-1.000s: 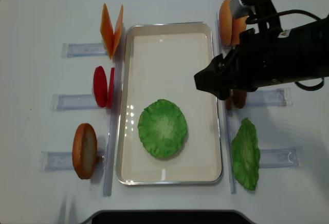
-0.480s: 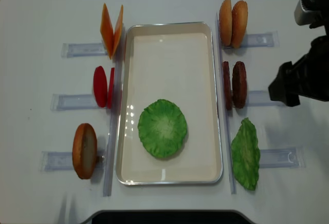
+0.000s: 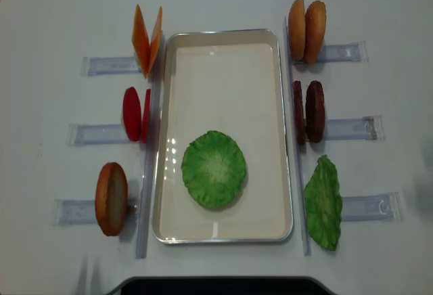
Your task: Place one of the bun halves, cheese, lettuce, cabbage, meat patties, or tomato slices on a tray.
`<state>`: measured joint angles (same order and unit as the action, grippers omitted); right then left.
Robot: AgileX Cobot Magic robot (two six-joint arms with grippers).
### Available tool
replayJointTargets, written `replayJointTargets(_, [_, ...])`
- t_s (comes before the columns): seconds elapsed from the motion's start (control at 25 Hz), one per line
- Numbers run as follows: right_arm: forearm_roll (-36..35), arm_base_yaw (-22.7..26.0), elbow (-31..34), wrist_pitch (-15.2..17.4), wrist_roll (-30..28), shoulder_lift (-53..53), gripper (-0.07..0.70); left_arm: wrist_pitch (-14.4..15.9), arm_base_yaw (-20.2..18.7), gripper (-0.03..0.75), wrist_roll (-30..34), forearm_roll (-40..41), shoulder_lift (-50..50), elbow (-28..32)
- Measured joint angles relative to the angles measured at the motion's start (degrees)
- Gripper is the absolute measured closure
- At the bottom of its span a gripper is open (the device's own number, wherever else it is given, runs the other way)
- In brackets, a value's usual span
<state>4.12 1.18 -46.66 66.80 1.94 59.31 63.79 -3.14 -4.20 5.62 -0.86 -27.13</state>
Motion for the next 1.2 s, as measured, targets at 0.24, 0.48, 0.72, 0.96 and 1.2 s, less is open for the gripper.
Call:
replayJointTargets(0.24, [-0.01, 0.61, 5.07, 2.66, 1.03, -11.65, 0.071, 0.0, 0.0, 0.557, 0.0, 0.0, 0.0, 0.0])
replayJointTargets(0.48, [-0.66, 0.61, 8.52, 3.09, 3.26, -25.75, 0.071, 0.0, 0.0, 0.557, 0.0, 0.0, 0.0, 0.0])
replayJointTargets(0.72, [-1.03, 0.61, 11.77, 3.29, 3.39, -37.89, 0.071, 0.0, 0.0, 0.557, 0.0, 0.0, 0.0, 0.0])
replayJointTargets(0.96, [-1.22, 0.61, 15.1, 3.51, 3.45, -48.09, 0.071, 0.0, 0.0, 0.557, 0.0, 0.0, 0.0, 0.0])
replayJointTargets(1.2, [-1.24, 0.61, 15.27, 3.51, 3.69, -55.68, 0.071, 0.0, 0.0, 0.557, 0.0, 0.0, 0.0, 0.0])
